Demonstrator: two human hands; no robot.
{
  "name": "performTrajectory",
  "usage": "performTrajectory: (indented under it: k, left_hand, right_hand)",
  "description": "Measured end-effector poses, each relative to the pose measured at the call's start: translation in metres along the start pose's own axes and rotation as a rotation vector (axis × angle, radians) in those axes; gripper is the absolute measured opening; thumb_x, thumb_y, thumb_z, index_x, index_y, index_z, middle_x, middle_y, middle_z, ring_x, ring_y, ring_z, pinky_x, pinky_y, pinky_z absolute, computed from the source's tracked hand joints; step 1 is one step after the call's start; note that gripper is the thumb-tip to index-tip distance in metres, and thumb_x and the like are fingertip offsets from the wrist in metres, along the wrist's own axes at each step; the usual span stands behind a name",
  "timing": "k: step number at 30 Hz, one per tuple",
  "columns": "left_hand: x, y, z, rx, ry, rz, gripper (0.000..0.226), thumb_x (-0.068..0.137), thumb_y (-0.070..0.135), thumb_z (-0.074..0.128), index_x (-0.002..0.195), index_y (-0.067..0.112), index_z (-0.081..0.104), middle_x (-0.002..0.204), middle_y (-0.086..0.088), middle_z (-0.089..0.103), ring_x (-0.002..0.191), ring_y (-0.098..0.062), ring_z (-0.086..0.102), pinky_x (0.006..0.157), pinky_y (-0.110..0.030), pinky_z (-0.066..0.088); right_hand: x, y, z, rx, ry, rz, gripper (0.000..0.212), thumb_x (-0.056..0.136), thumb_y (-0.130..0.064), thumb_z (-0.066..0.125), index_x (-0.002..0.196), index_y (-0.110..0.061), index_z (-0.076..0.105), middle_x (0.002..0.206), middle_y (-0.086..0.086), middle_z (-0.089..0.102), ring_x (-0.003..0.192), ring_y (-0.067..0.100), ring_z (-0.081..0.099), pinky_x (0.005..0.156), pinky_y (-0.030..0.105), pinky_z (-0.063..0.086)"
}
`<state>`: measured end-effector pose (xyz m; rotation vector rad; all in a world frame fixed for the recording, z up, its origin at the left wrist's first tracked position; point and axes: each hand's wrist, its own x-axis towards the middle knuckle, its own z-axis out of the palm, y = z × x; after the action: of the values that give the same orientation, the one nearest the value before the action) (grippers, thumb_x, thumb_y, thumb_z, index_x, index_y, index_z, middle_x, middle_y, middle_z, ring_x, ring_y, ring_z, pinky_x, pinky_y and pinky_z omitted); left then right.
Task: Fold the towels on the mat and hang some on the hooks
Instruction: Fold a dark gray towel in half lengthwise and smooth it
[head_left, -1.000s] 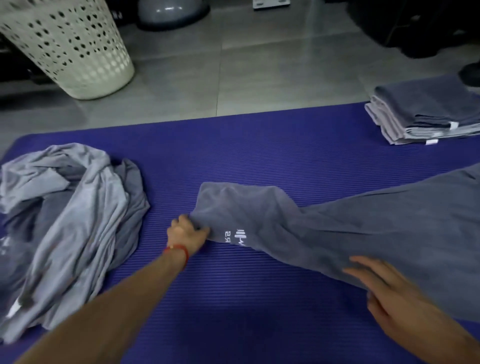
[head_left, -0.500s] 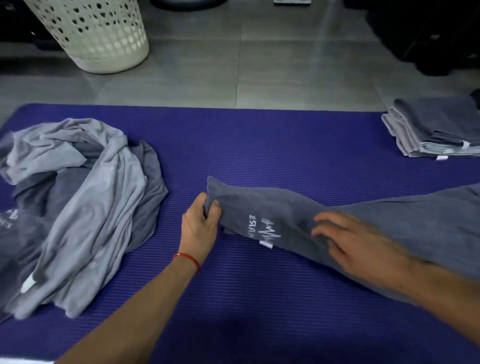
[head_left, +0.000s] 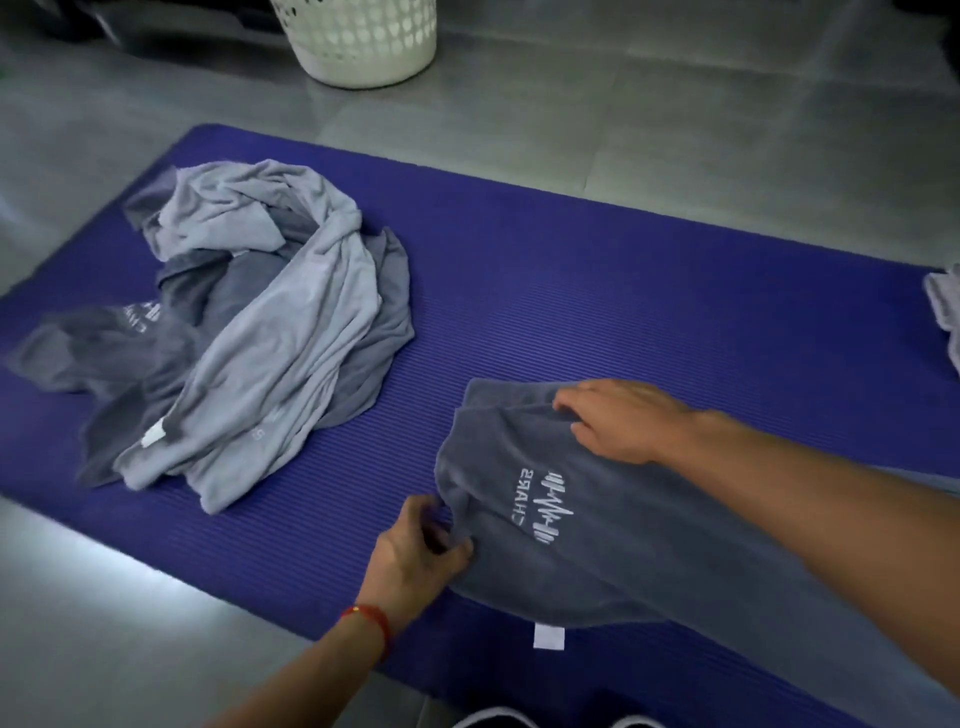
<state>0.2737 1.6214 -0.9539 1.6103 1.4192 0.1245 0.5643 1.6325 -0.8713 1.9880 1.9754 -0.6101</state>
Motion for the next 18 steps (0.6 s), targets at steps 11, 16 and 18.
performTrajectory:
  k: [11,16,18]
  left_hand:
    - [-0.024,-0.016,0.002,0.012,-0.06,0.154,0.006,0.093,0.025,0.066,0.088,0.026,0.062,0.084,0.008,0.067,0.08,-0.011,0.065,0.073,-0.03,0.054]
    - [-0.022,-0.01,-0.002,-0.094,-0.054,0.086,0.004,0.095,0.026,0.064,0.093,0.024,0.061,0.083,0.006,0.068,0.077,-0.015,0.066,0.073,-0.043,0.056]
    - [-0.02,-0.007,-0.003,-0.095,-0.028,0.041,0.004,0.096,0.023,0.065,0.094,0.023,0.062,0.083,0.006,0.07,0.078,-0.013,0.068,0.073,-0.041,0.056]
  right_hand:
    - [0.121,-0.033,0.024,-0.012,0.208,-0.124,0.033,0.099,-0.024,0.062,0.129,-0.017,0.052,0.122,0.006,0.056,0.115,0.031,0.058,0.085,0.044,0.047]
    - [0.142,-0.019,0.023,0.152,0.285,-0.135,0.017,0.096,-0.033,0.067,0.106,-0.019,0.067,0.111,0.003,0.068,0.112,0.029,0.056,0.093,0.043,0.043]
    - [0.155,-0.004,0.003,0.183,0.424,-0.066,0.018,0.096,-0.033,0.064,0.106,-0.019,0.067,0.11,0.007,0.071,0.109,0.035,0.06,0.088,0.044,0.045]
